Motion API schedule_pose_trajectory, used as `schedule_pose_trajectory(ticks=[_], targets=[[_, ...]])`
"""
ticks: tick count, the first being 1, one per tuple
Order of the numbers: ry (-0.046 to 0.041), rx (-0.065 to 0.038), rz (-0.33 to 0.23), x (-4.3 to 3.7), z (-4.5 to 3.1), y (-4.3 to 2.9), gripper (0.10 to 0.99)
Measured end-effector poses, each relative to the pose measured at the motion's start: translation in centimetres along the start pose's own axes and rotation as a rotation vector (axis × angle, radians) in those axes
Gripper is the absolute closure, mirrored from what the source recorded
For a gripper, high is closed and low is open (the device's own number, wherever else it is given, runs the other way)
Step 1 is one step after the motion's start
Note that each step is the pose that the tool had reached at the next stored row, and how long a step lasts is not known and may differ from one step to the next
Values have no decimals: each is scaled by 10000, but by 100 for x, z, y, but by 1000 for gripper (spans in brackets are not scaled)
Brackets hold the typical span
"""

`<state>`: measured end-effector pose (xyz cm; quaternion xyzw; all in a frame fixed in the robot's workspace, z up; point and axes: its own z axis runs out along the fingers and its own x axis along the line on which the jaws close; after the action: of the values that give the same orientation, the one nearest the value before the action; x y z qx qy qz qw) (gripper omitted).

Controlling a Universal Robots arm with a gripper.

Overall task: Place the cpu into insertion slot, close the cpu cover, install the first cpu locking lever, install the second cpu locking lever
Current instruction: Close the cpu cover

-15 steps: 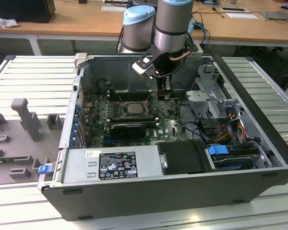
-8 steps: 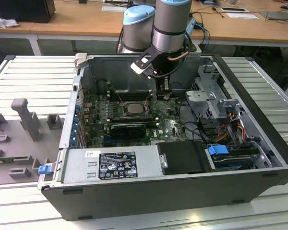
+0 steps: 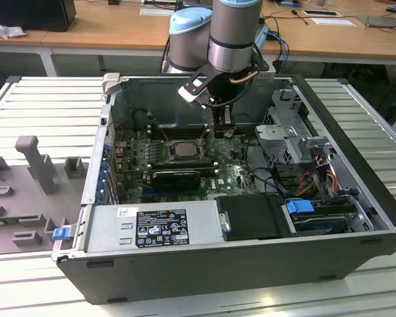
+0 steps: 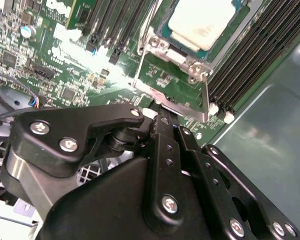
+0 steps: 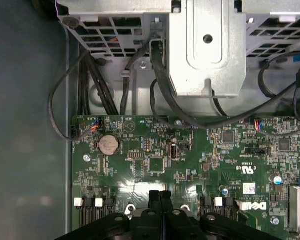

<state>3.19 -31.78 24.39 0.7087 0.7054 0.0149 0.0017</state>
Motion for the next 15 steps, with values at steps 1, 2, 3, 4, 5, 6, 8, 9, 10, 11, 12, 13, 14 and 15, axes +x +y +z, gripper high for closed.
schedule_pose_trajectory(ticks=[1,2,3,4,5,6,8,9,10,11,12,13,14,15], targets=[[1,0,1,0,-1,-35,980],[1,0,0,0,-1,-64,980],[0,0,1,0,-2,-77,980],[1,0,0,0,-2,-89,980],[0,0,1,-1,-3,-111,980],[0,-1,1,-1,-3,-120,980],[0,0,0,-1,-3,-133,980],[1,0,1,-1,-3,-139,980],[0,0,0,-1,-3,-144,980],[1,0,0,-1,-3,-149,980],[1,0,1,-1,-3,-153,980],[1,0,1,-1,-4,-159,980],[0,0,1,-1,-4,-162,980],[0,0,1,-1,-4,-164,980]])
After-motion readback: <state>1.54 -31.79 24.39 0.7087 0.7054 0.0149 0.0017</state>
